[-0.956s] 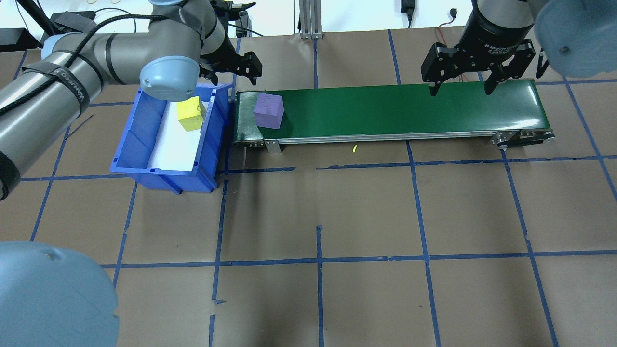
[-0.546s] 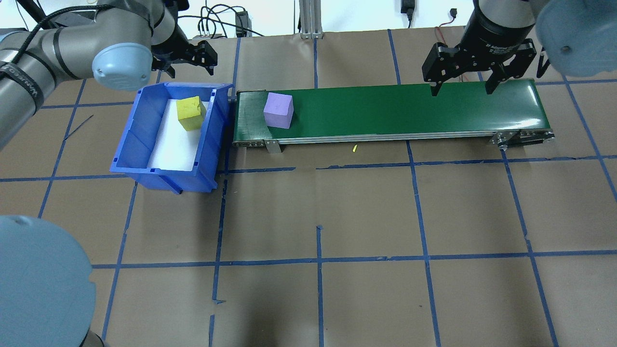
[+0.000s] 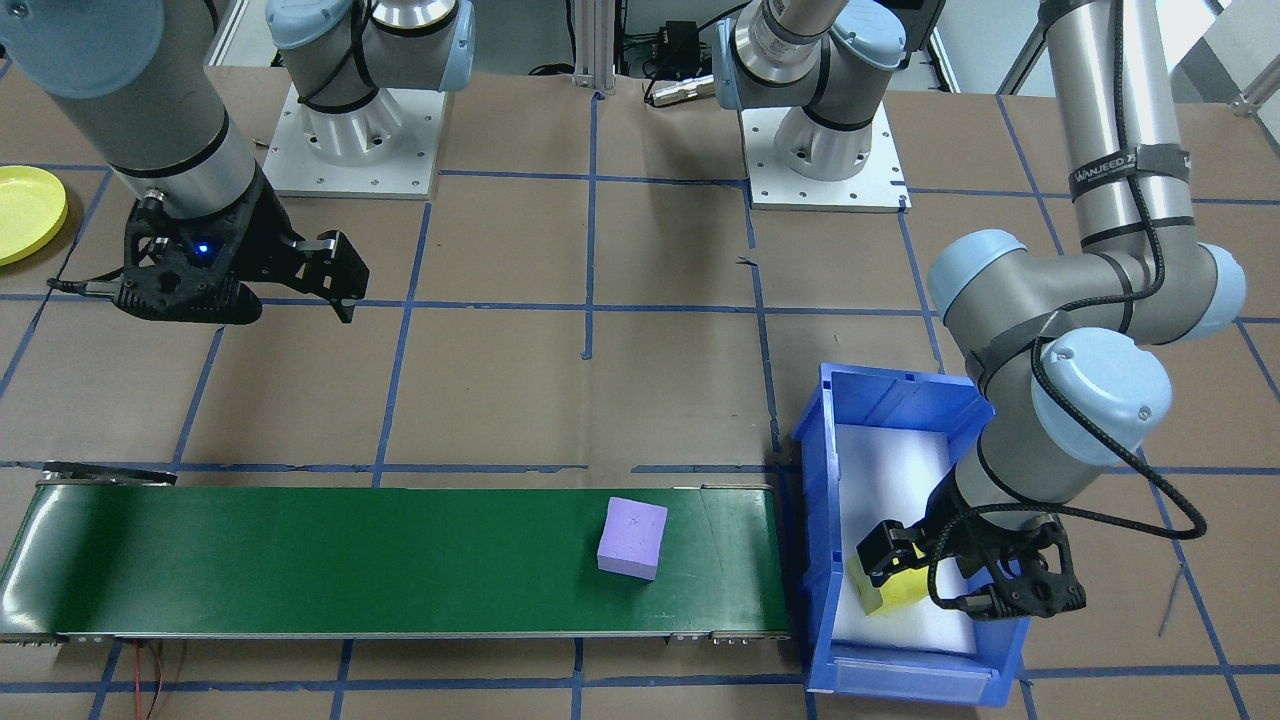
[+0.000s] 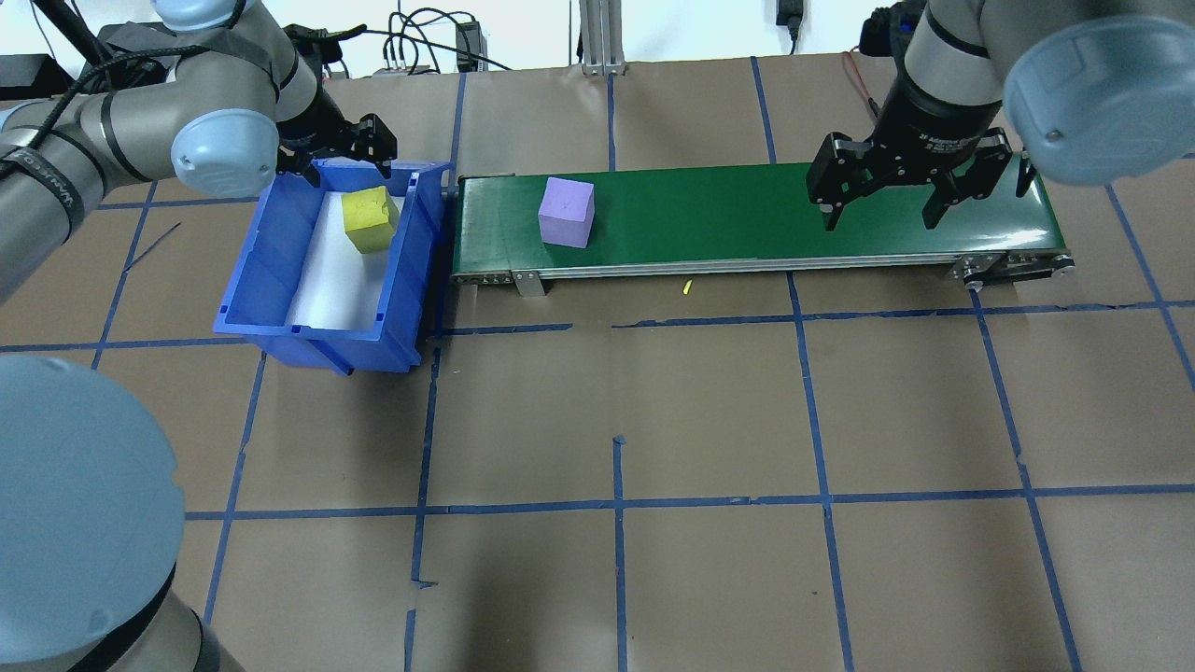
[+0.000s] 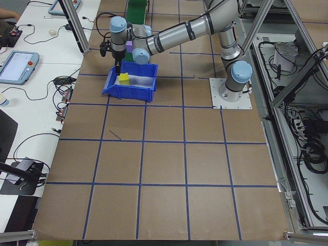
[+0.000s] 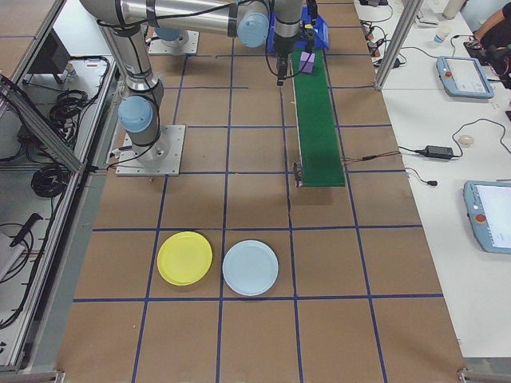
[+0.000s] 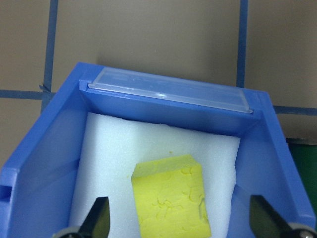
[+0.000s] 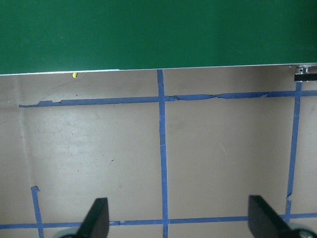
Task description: Move block left to right into plate
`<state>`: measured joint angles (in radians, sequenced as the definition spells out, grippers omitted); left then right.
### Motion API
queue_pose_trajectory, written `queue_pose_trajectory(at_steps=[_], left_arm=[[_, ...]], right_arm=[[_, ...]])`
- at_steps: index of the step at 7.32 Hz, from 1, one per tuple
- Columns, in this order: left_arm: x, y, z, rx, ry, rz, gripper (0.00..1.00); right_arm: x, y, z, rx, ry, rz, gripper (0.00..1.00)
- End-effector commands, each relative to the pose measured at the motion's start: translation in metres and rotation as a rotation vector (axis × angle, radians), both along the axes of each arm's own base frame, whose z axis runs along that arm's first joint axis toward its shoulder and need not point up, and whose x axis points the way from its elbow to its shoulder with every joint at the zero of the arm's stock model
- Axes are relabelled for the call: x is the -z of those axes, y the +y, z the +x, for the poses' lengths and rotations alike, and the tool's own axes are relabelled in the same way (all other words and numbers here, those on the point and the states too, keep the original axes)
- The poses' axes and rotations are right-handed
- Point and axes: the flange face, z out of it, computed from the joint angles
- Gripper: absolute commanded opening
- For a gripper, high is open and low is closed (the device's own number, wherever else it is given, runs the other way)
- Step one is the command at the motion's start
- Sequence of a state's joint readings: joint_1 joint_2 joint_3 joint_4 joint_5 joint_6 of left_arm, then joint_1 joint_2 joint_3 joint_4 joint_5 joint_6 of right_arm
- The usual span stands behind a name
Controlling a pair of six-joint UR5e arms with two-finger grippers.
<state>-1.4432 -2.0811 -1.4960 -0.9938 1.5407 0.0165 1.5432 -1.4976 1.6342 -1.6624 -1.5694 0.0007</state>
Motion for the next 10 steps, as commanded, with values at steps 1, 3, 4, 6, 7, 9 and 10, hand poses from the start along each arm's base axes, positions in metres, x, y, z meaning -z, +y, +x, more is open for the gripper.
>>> queue_pose_trajectory(at_steps=[1,3,4,6,7,9,10], left_arm=[[0.018,-0.004,0.001,-0.055,0.017,0.025,1.0],[0.031,-0.002,0.0,-0.052,0.019,0.044,1.0],[0.037,-0.002,0.0,-0.053,0.02,0.055,1.0],[0.045,0.001,0.0,-0.052,0.021,0.069,1.0],[0.047,0.001,0.0,-0.051,0.021,0.072,0.95],[0.046,0.001,0.003,-0.046,0.019,0.072,0.65],[0.044,0.001,0.014,-0.043,0.016,0.069,0.42]], right_arm=[[0.011,-0.003,0.0,-0.004,0.002,-0.026,1.0],[0.022,-0.03,0.001,-0.04,0.009,-0.1,1.0],[0.02,-0.033,-0.002,-0.037,0.016,-0.112,1.0],[0.03,-0.036,-0.003,-0.036,0.02,-0.1,1.0],[0.044,-0.044,-0.001,-0.033,0.001,-0.081,1.0],[0.078,-0.047,-0.001,-0.019,-0.004,-0.079,0.98],[0.091,-0.062,-0.004,-0.019,-0.003,-0.141,1.0]])
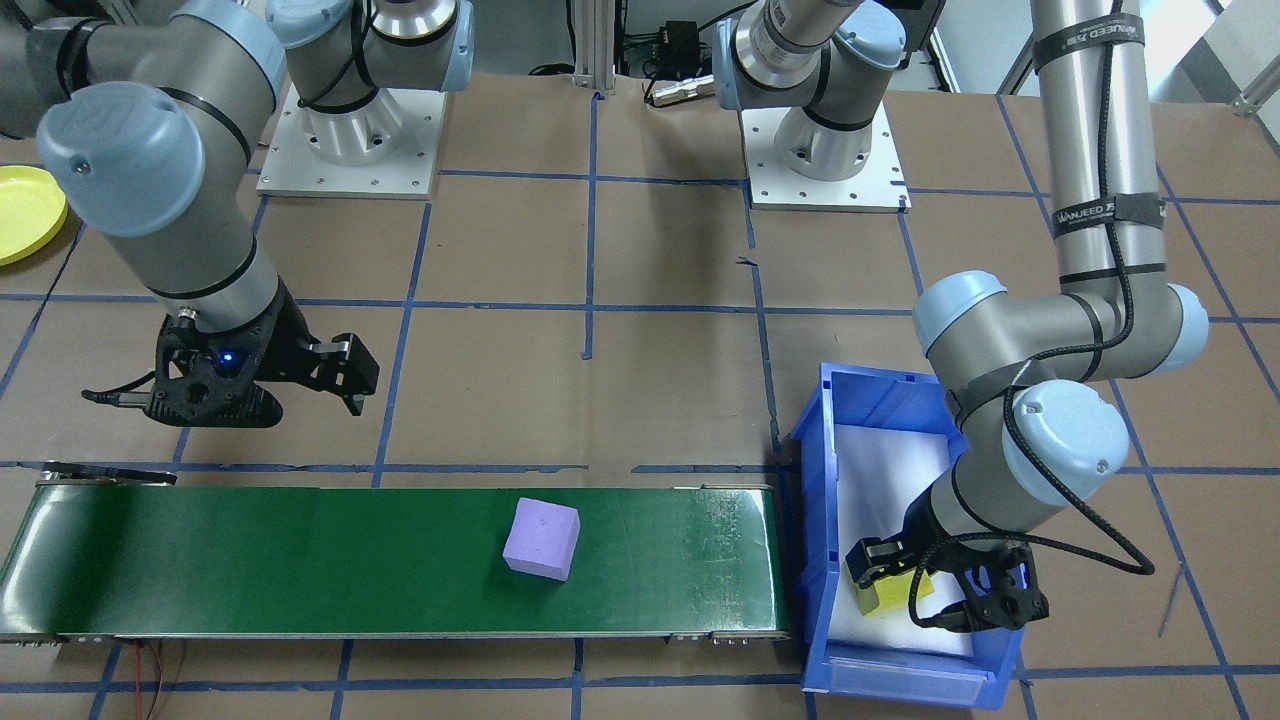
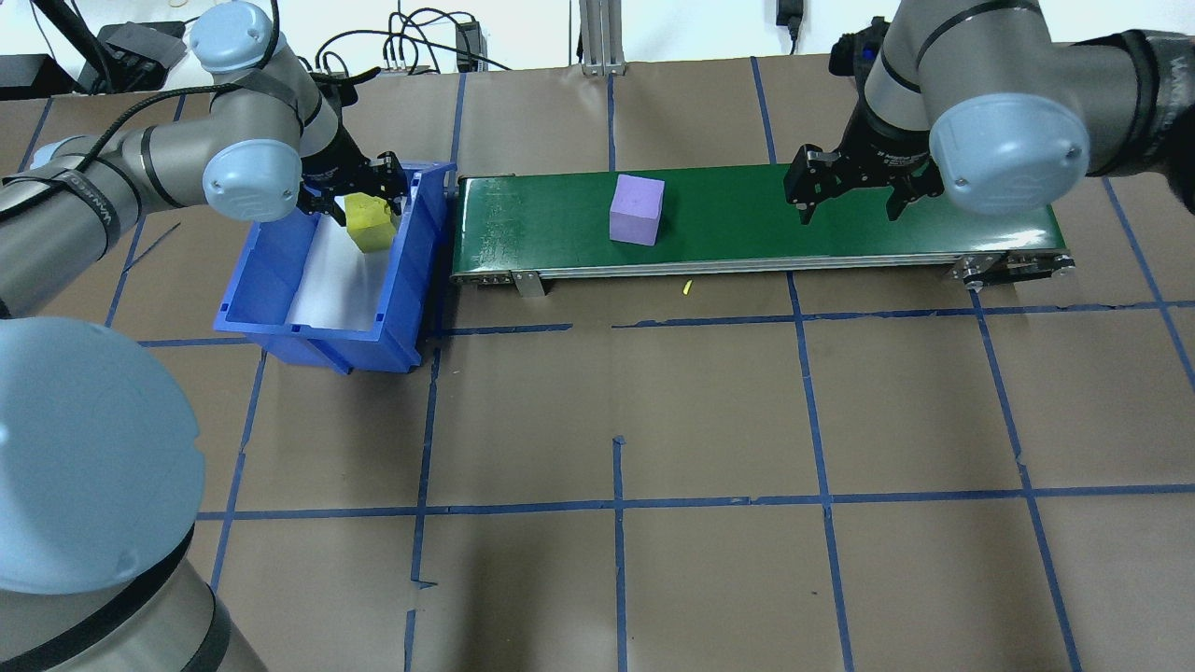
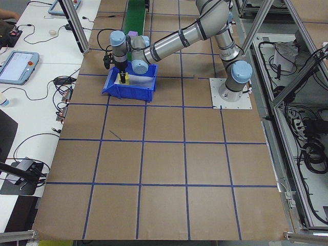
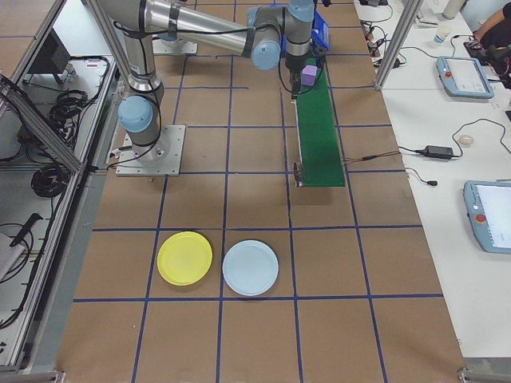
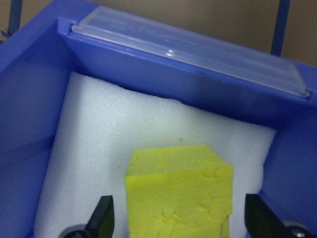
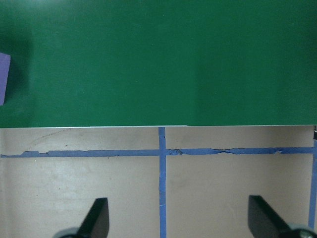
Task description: Move block left to right into plate
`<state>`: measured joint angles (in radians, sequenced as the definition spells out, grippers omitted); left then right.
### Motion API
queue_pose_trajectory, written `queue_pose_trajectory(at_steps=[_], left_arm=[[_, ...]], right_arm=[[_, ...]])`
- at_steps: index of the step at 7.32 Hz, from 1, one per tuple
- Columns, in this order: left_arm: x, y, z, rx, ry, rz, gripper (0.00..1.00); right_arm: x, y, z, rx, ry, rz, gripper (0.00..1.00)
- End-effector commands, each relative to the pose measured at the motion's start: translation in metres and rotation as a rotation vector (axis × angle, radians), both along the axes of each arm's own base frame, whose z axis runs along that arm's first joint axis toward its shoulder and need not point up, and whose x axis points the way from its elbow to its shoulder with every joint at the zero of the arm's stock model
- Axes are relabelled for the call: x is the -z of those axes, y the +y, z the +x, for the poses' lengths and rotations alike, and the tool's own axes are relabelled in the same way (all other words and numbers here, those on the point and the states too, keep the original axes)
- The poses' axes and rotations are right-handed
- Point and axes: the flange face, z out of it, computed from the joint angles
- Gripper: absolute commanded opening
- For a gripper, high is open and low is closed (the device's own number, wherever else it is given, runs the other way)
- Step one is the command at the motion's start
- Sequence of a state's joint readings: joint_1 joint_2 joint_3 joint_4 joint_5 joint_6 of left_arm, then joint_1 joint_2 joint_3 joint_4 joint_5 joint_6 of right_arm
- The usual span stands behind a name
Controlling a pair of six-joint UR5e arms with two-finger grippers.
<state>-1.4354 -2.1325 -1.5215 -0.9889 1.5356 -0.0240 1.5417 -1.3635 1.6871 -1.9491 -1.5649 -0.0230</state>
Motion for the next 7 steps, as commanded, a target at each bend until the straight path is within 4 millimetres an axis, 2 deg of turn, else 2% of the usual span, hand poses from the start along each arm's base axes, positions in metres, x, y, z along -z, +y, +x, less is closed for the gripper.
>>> queue_pose_trajectory(at_steps=[1,2,3,5,6,7], left_arm=[[-0.011,0.001,0.015,0.012,-0.009,-0.015,0.27],[-0.029,0.002,0.017,0.009,-0.02,-0.039,0.23],[-0.057,0.008,0.016,0.008,-0.026,-0.069,0.22],[-0.116,0.03,0.011,-0.002,-0.018,-0.056,0.22],[-0.134,0.04,0.0,0.009,-0.012,-0.065,0.22],[-0.143,0.046,-0.032,0.049,-0.008,-0.078,0.22]], right_arm=[[0.039,-0.025,-0.003,0.009,-0.045,-0.033,1.0],[0.041,-0.038,-0.021,0.036,-0.121,-0.039,1.0],[0.038,-0.047,-0.058,0.055,-0.199,-0.059,1.0],[0.037,-0.052,-0.146,0.055,-0.354,-0.121,1.0],[0.045,-0.054,-0.171,0.007,-0.349,-0.13,1.0],[0.05,-0.056,-0.177,0.018,-0.406,-0.145,1.0]])
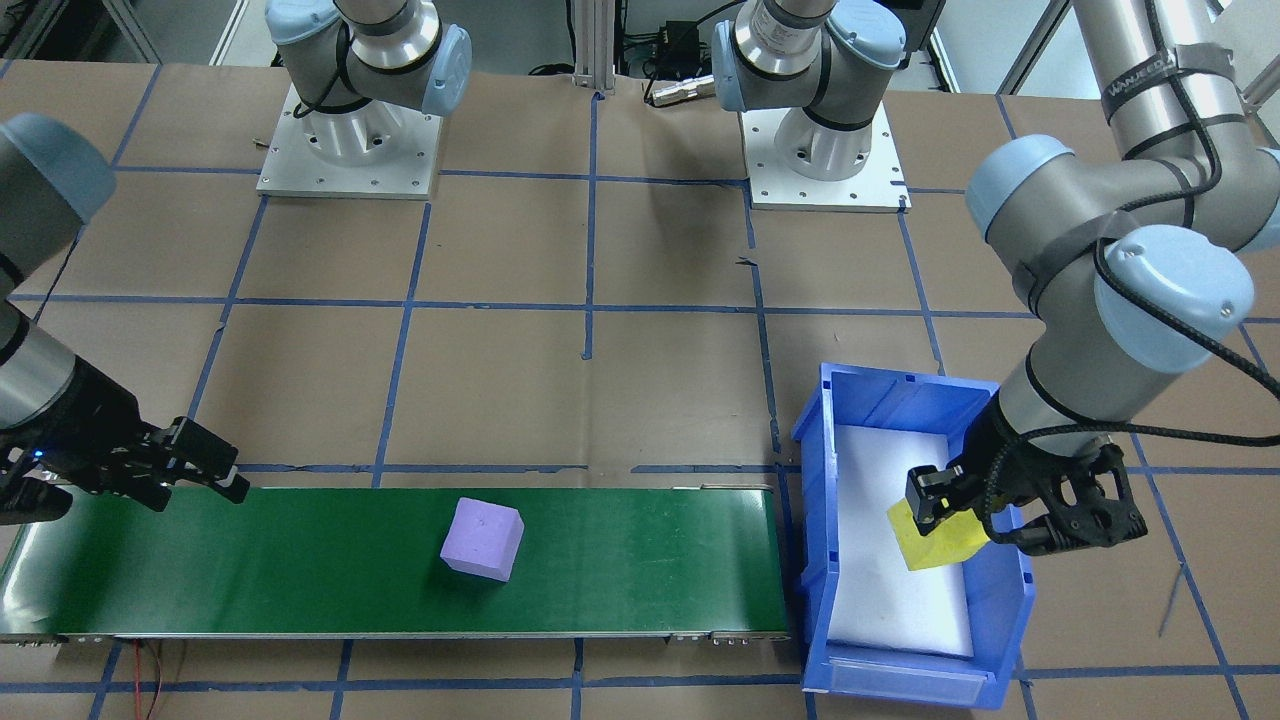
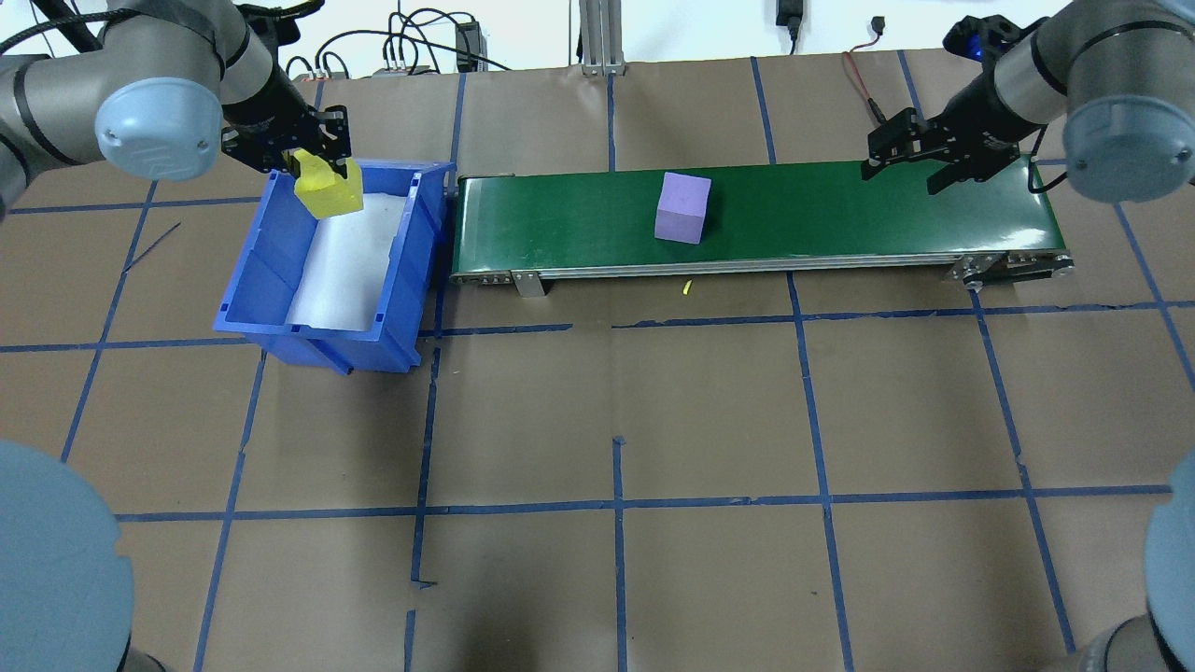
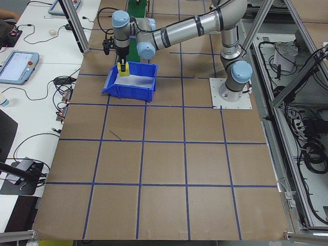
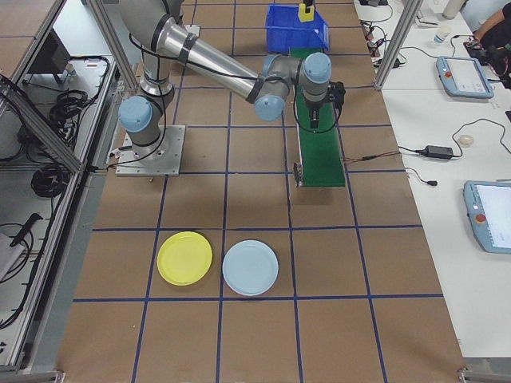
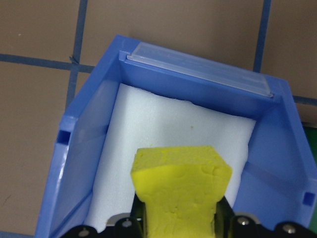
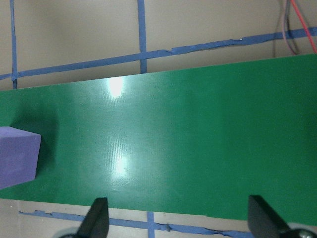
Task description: Move block left to right into plate
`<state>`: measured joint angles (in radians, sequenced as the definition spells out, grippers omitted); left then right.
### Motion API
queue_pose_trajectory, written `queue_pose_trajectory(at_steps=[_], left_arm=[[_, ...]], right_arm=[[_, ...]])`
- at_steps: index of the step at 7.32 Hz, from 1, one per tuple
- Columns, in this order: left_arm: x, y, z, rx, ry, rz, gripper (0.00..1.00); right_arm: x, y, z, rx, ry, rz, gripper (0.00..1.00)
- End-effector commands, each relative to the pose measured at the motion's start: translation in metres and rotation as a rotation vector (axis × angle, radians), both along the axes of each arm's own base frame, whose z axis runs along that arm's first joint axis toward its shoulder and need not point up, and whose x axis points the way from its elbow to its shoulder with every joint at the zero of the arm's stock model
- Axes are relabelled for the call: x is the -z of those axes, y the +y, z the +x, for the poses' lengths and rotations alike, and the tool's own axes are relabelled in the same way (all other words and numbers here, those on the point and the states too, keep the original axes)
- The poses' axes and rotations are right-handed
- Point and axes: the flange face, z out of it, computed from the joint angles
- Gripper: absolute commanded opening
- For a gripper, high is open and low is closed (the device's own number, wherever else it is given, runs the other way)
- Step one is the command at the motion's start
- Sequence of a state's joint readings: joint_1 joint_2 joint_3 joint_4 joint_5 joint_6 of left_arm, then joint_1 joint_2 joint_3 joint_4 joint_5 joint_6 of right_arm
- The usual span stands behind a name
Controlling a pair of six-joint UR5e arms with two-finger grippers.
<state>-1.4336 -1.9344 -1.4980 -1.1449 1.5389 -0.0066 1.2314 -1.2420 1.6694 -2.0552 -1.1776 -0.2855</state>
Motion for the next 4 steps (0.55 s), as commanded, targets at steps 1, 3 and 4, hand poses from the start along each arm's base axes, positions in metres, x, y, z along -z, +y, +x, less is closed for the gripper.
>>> queue_pose_trajectory(at_steps=[1,3,4], left_arm=[[-0.018,0.017,-0.071,0.097,0.001,-0.03,0.22],[-0.001,0.017,-0.098,0.136,0.008,-0.031,0.23],[0.01,0.015,-0.129,0.177,0.01,-0.026,0.24]], right_arm=[[0.009,-0.001,-0.02,0.001,-0.076,-0.022,1.0],[0.013,-0.003,-0.014,0.004,-0.145,-0.036,1.0],[0.016,-0.004,-0.014,0.0,-0.149,-0.033,1.0]])
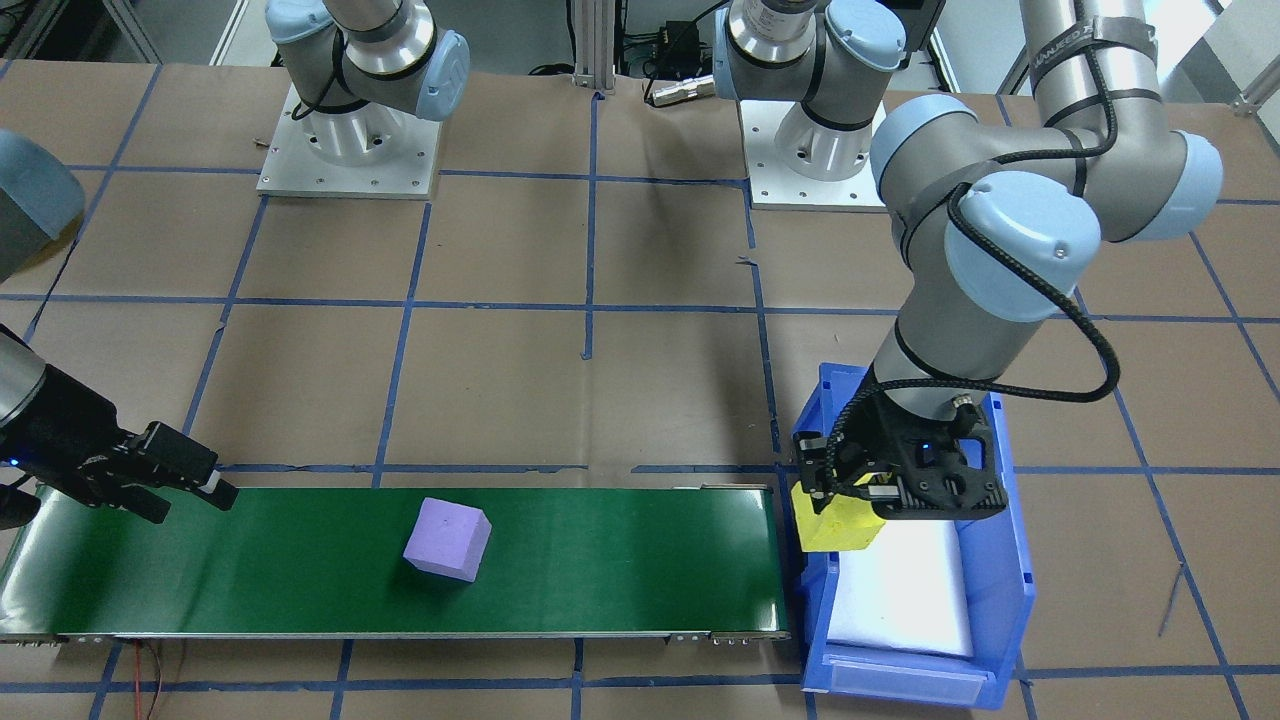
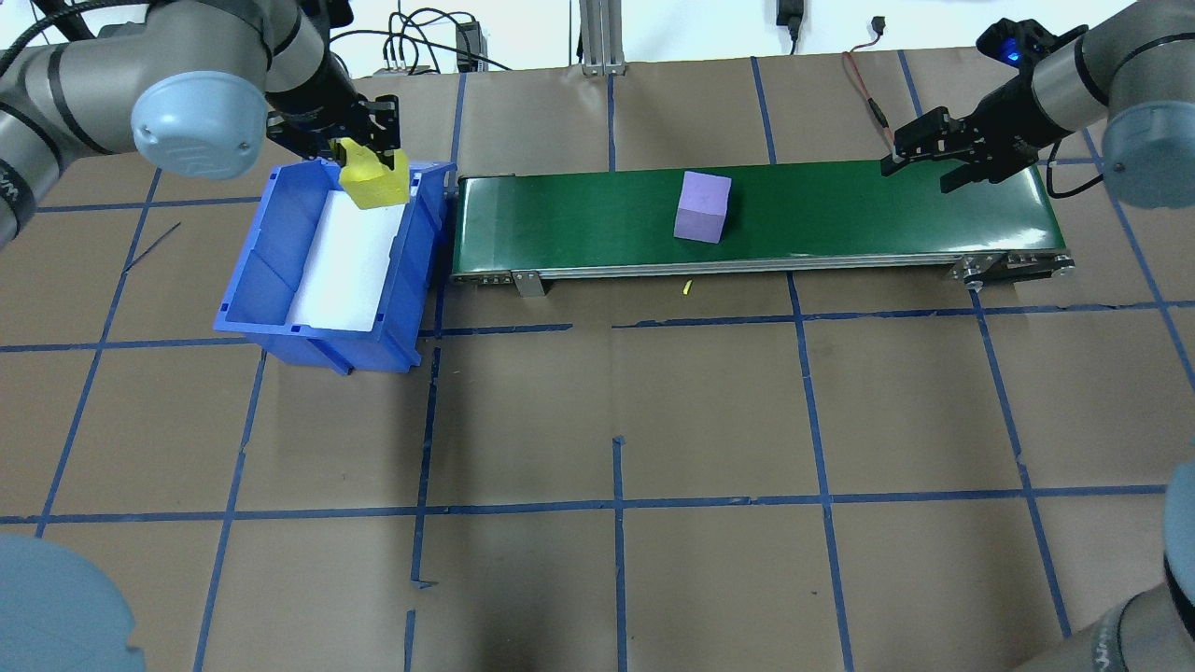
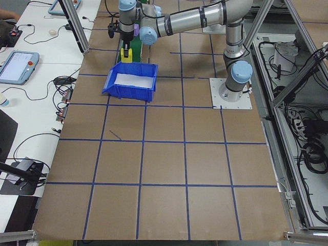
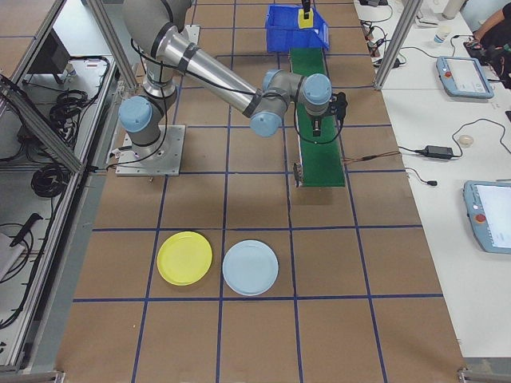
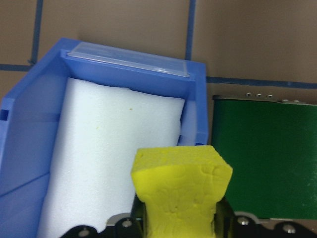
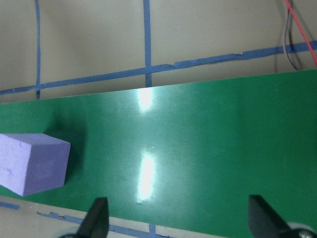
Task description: Move block left to right into plate
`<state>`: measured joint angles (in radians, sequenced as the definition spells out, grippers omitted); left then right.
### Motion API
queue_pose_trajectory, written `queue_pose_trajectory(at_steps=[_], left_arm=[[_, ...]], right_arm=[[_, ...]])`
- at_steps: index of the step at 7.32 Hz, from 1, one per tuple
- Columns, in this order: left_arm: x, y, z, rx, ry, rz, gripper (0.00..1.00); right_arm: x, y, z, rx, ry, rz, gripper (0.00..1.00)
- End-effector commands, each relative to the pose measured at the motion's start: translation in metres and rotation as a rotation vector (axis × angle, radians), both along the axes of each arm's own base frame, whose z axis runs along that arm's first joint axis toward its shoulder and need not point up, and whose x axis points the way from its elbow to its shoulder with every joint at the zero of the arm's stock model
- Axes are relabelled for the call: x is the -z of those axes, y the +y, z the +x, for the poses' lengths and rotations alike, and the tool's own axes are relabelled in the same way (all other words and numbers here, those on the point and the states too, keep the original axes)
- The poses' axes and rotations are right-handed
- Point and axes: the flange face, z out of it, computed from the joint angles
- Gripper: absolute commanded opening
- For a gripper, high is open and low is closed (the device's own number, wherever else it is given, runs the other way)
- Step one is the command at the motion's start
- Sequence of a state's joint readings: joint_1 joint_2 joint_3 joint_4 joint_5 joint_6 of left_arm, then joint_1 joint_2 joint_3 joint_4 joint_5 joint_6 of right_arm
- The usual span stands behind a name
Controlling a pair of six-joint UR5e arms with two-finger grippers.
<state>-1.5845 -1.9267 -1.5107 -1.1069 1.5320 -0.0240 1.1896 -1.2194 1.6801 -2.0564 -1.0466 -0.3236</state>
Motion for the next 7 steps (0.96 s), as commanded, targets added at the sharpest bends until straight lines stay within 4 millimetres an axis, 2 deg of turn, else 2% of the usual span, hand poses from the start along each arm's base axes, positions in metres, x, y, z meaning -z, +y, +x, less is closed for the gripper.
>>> queue_pose_trajectory(at_steps=[1,2,3,4,5,6,7], left_arm=[[0.03,-0.003,-0.052,0.047,0.005,0.002,0.24],[0.052,-0.007,-0.053,0.045,0.006,0.016,0.27],[0.064,-0.012,-0.056,0.051,0.006,0.015,0.28],[0.076,-0.016,-0.06,0.064,0.005,0.011,0.38],[0.077,-0.016,-0.061,0.066,0.005,0.01,0.65],[0.072,-0.018,-0.062,0.066,0.007,-0.001,1.0],[0.061,-0.019,-0.062,0.071,0.006,-0.021,1.0]], right_arm=[[0.009,-0.002,0.001,-0.005,-0.027,0.006,1.0],[0.009,-0.002,0.001,-0.004,-0.029,0.006,1.0],[0.009,-0.002,0.001,-0.004,-0.03,0.004,1.0],[0.009,-0.002,0.001,-0.004,-0.031,0.003,1.0],[0.008,-0.002,0.001,-0.002,-0.033,0.002,1.0],[0.006,-0.002,0.001,0.023,-0.038,0.009,1.0],[0.008,-0.004,0.002,0.064,-0.056,0.025,1.0]])
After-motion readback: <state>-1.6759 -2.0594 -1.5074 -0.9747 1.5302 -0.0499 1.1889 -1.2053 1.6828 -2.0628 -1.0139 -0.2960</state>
